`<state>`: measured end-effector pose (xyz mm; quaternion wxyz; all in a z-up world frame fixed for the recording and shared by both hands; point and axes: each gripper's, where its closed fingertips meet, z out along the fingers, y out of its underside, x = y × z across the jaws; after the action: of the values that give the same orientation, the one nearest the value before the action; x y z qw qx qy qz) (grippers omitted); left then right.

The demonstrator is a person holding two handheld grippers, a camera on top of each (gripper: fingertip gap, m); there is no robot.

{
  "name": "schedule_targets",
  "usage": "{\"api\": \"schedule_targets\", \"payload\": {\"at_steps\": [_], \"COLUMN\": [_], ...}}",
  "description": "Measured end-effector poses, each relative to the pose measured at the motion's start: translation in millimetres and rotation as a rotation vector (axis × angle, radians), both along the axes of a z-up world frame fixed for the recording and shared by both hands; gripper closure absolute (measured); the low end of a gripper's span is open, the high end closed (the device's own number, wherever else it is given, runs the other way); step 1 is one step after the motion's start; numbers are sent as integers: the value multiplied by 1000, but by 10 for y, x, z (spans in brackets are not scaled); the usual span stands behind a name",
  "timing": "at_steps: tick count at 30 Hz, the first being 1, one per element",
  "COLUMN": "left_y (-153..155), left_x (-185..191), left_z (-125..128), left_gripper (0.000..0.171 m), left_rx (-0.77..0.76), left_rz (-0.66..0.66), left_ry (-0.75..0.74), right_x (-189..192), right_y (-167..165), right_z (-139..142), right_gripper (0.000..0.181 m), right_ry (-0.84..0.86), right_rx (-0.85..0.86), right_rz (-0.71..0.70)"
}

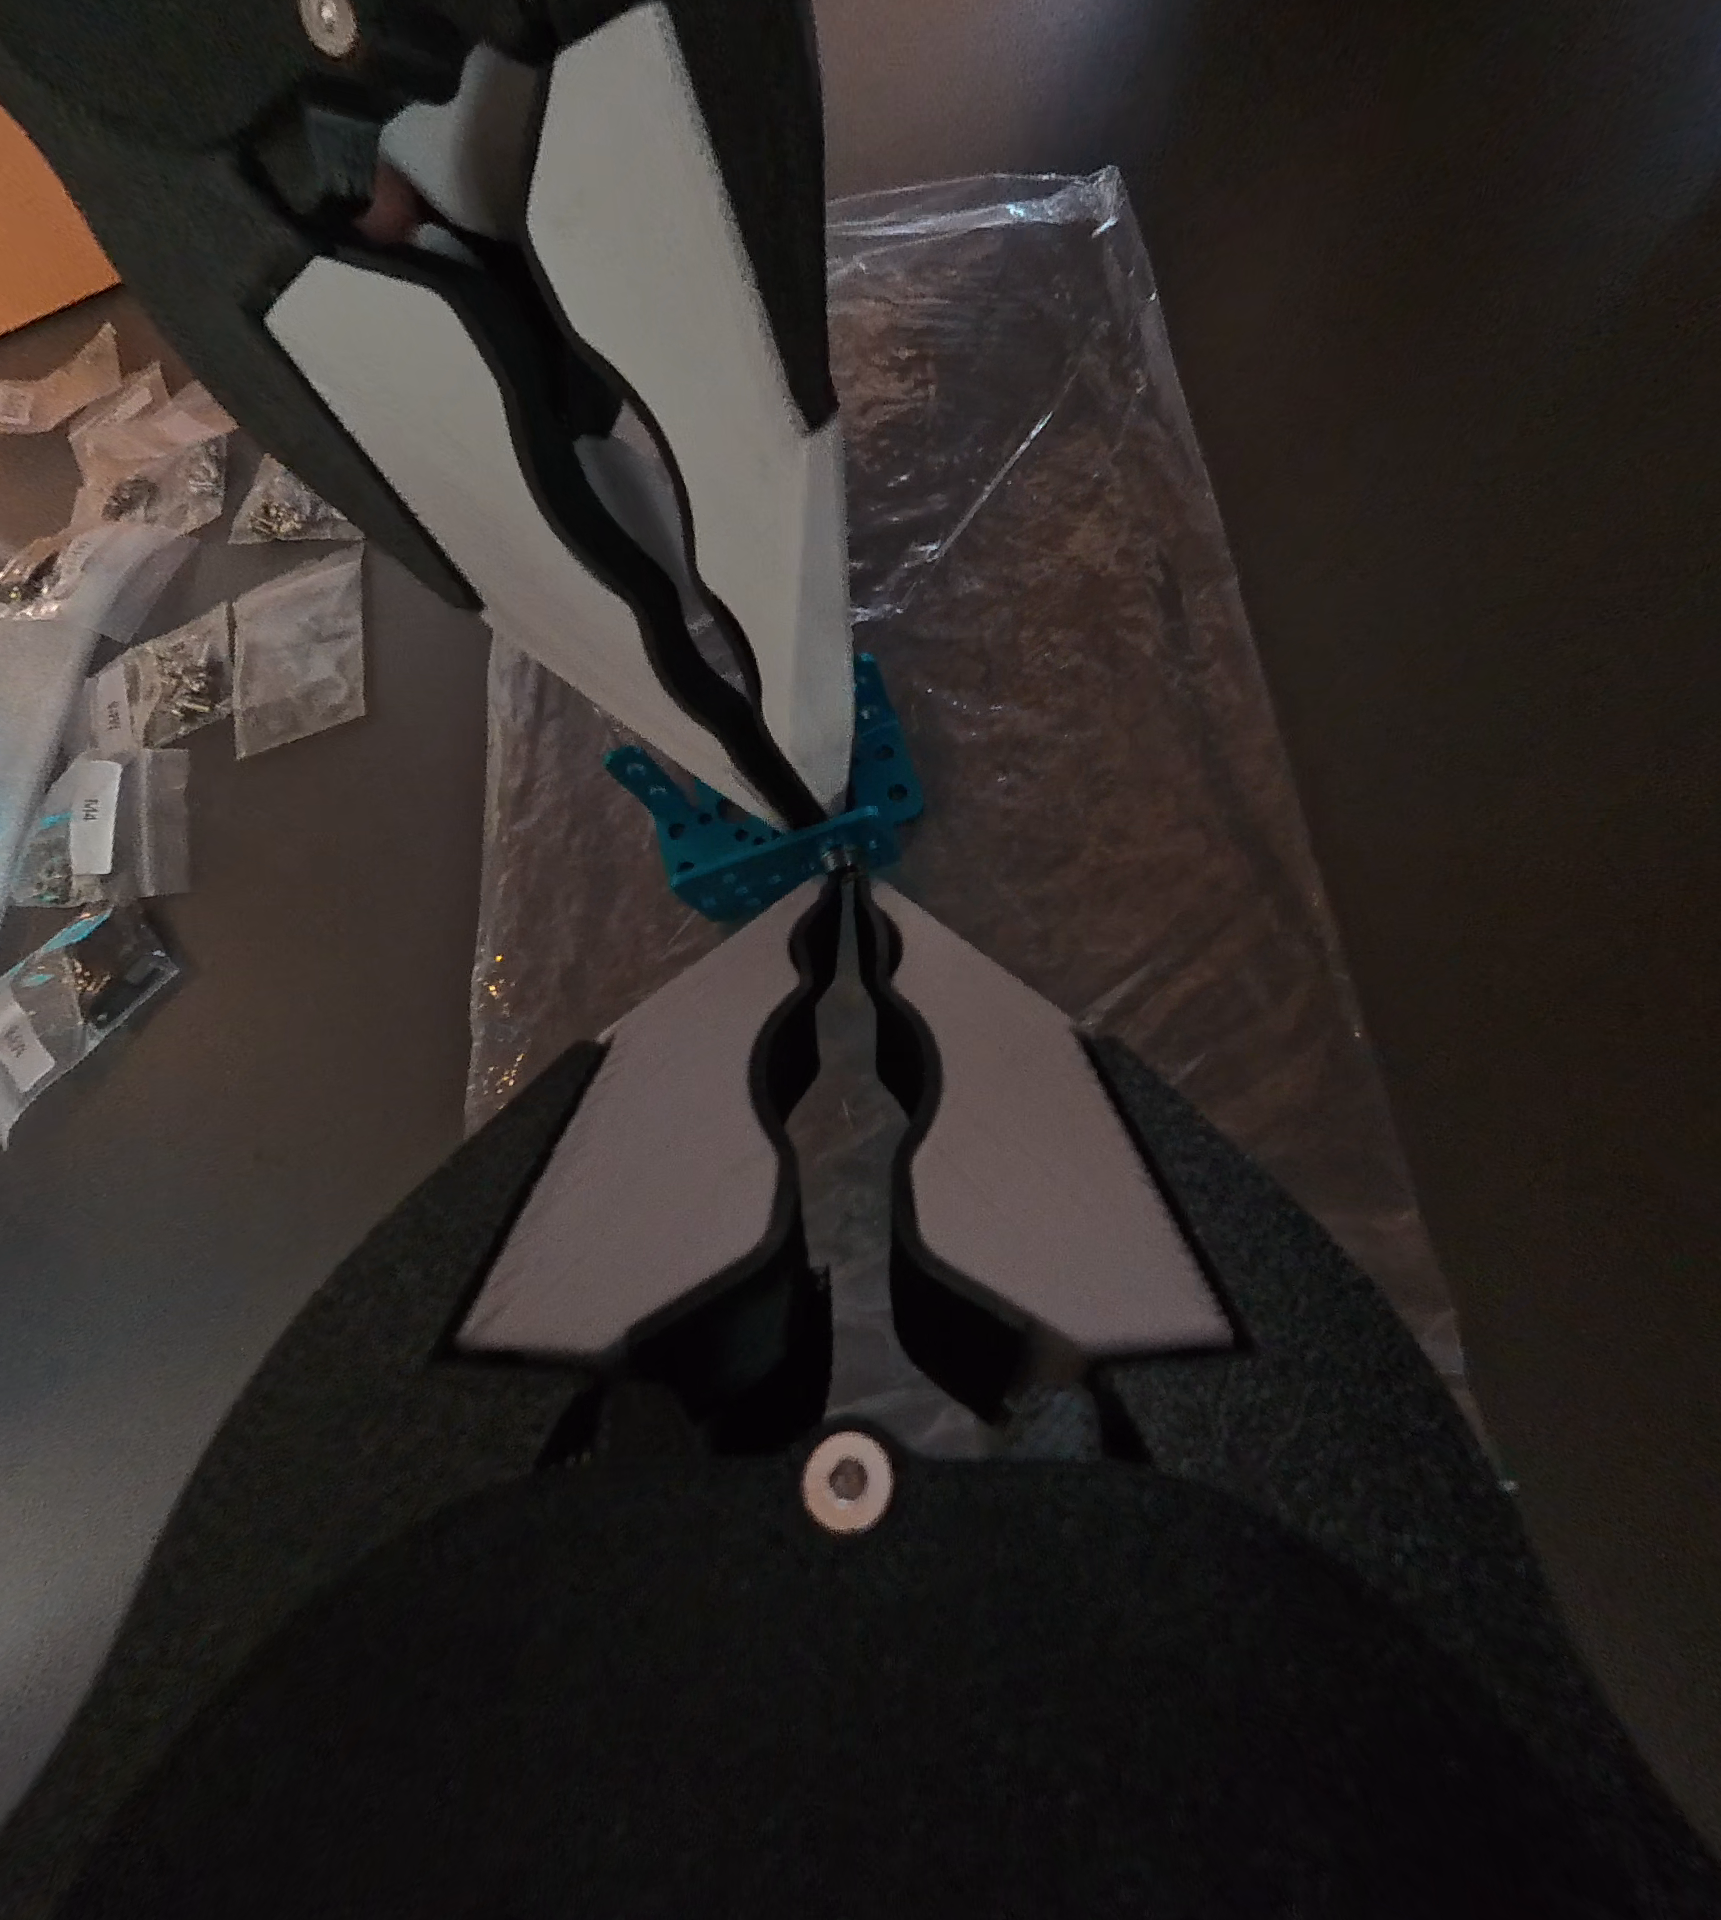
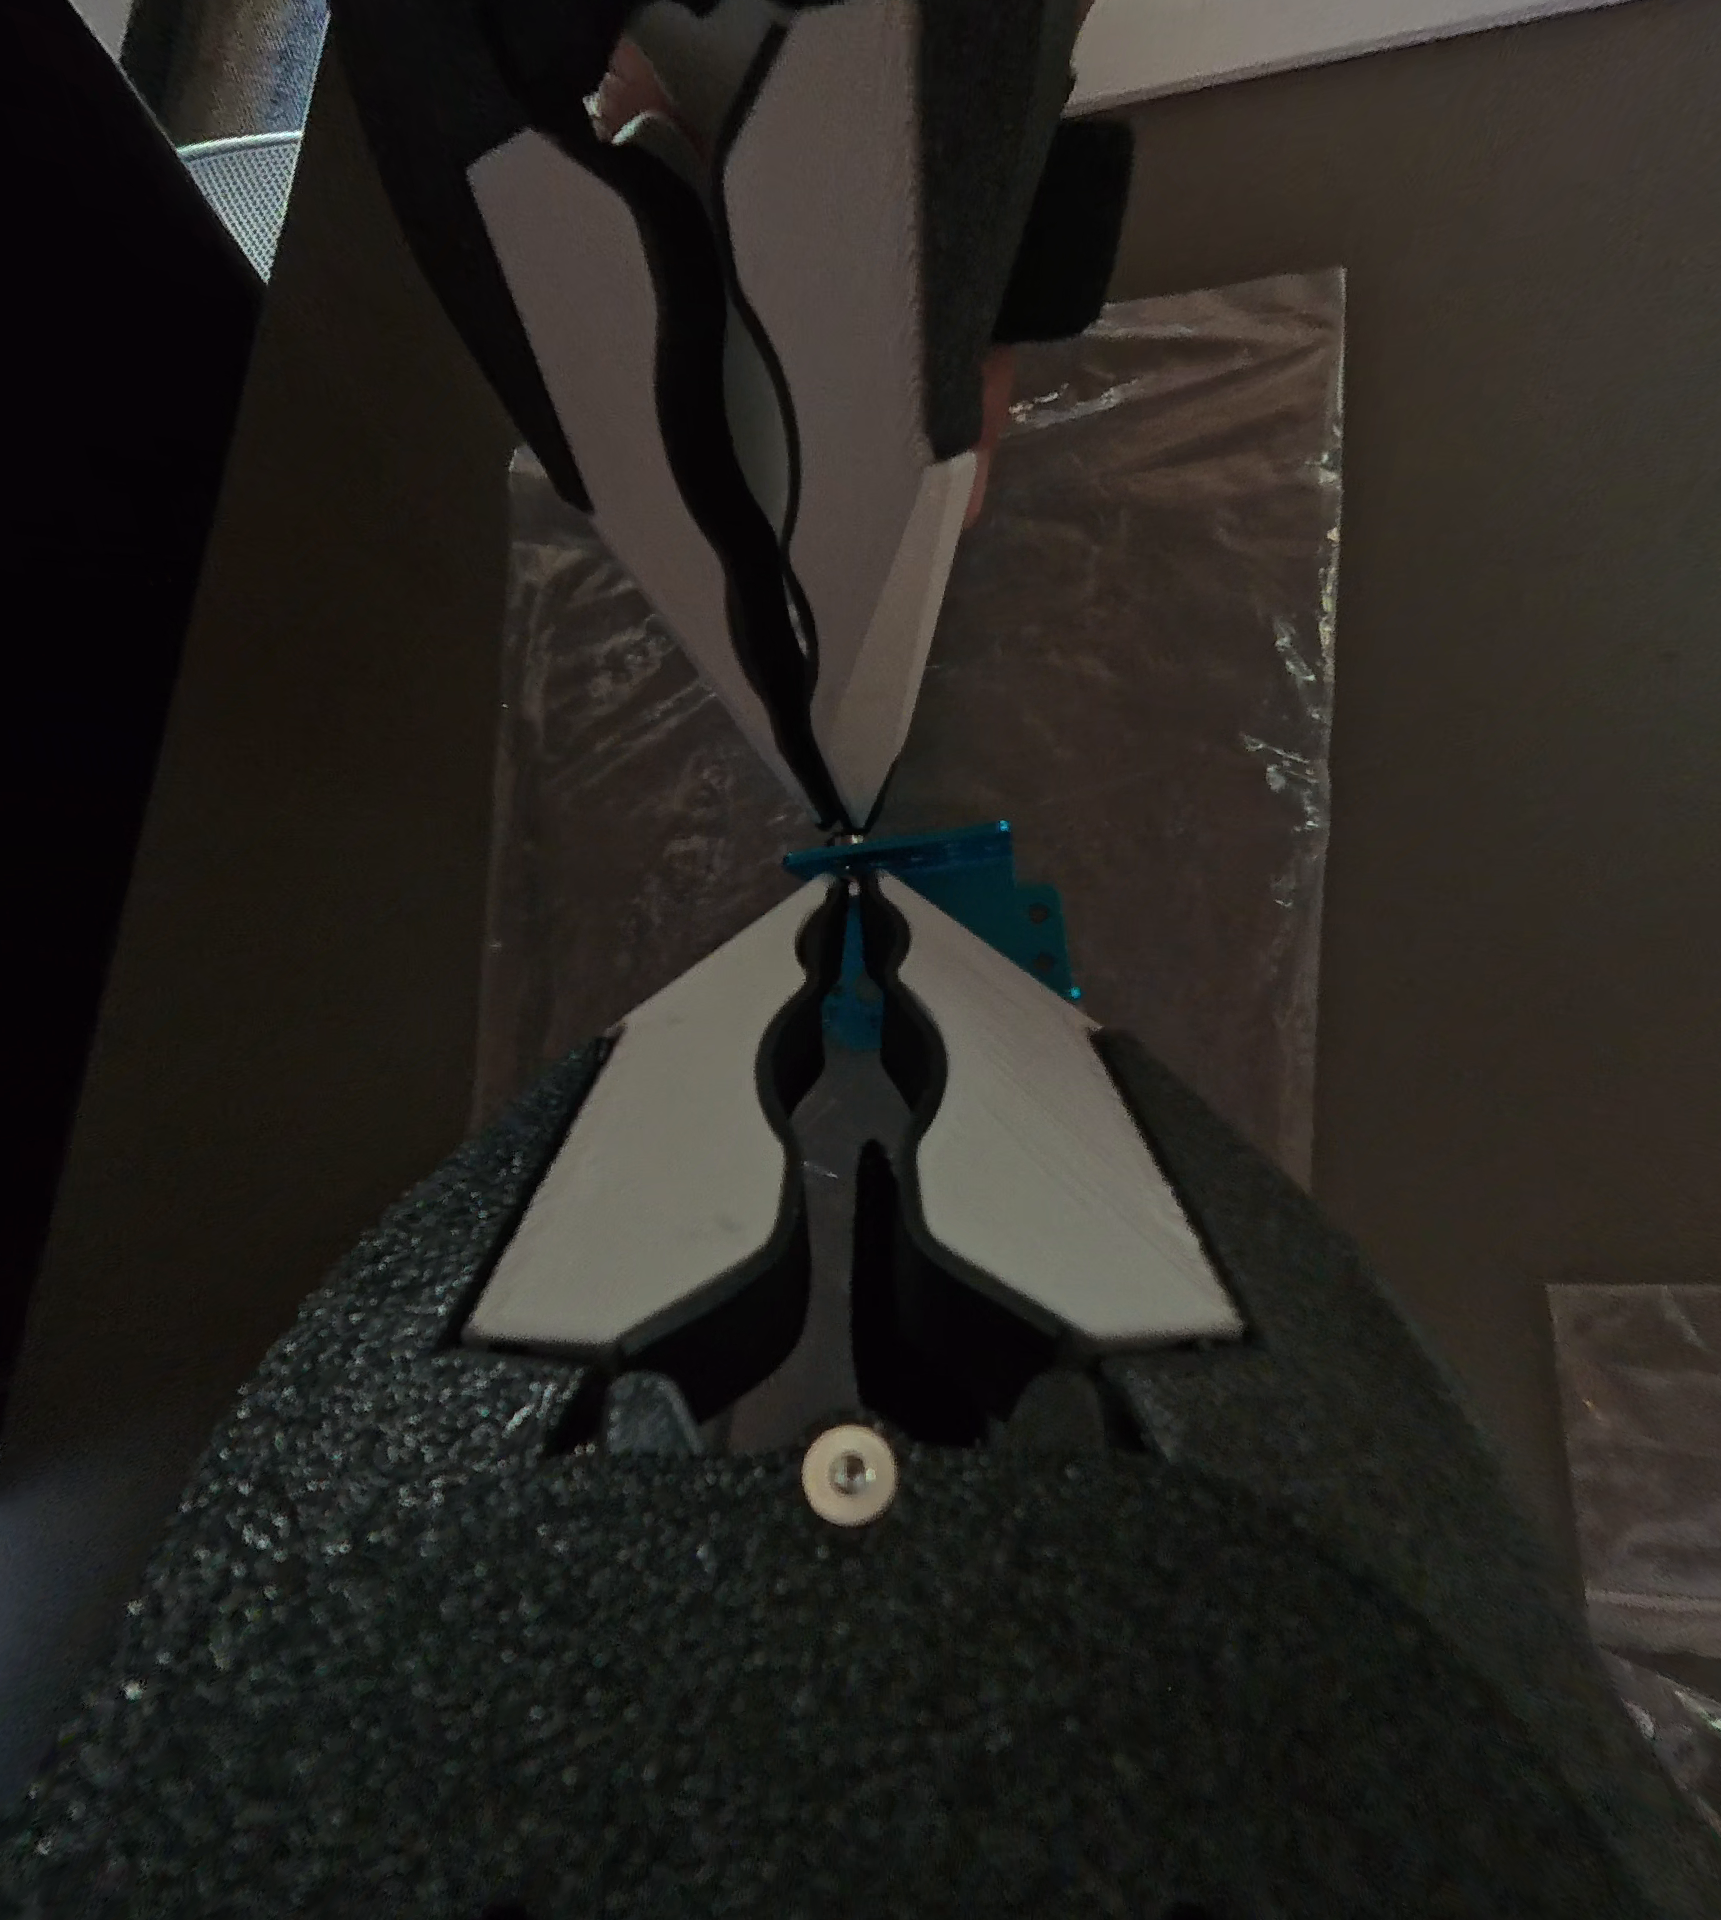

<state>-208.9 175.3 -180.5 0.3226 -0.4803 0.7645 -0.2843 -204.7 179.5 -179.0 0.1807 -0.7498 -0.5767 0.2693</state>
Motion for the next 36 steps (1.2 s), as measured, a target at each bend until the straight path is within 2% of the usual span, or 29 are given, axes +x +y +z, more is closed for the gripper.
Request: {"api": "schedule_targets", "payload": {"at_steps": [13,15,29,36], "left_y": [-14,-20,-31,-34], "left_x": [19,20,29,38], "left_z": [2,1,3,6], "left_gripper": [169,169,169,169], "left_rx": [12,13,22,28], "left_rz": [-1,-3,-3,-3], "left_ry": [-6,-7,-9,-12], "right_x": [7,-3,6,77], "right_y": [-18,-58,-116,-75], "right_z": [-29,-28,-17,-43], "right_gripper": [181,172,167,168], "right_ry": [-3,6,19,-43], "right_rx": [-2,-37,-85,-28], "right_rz": [10,15,28,31]}}
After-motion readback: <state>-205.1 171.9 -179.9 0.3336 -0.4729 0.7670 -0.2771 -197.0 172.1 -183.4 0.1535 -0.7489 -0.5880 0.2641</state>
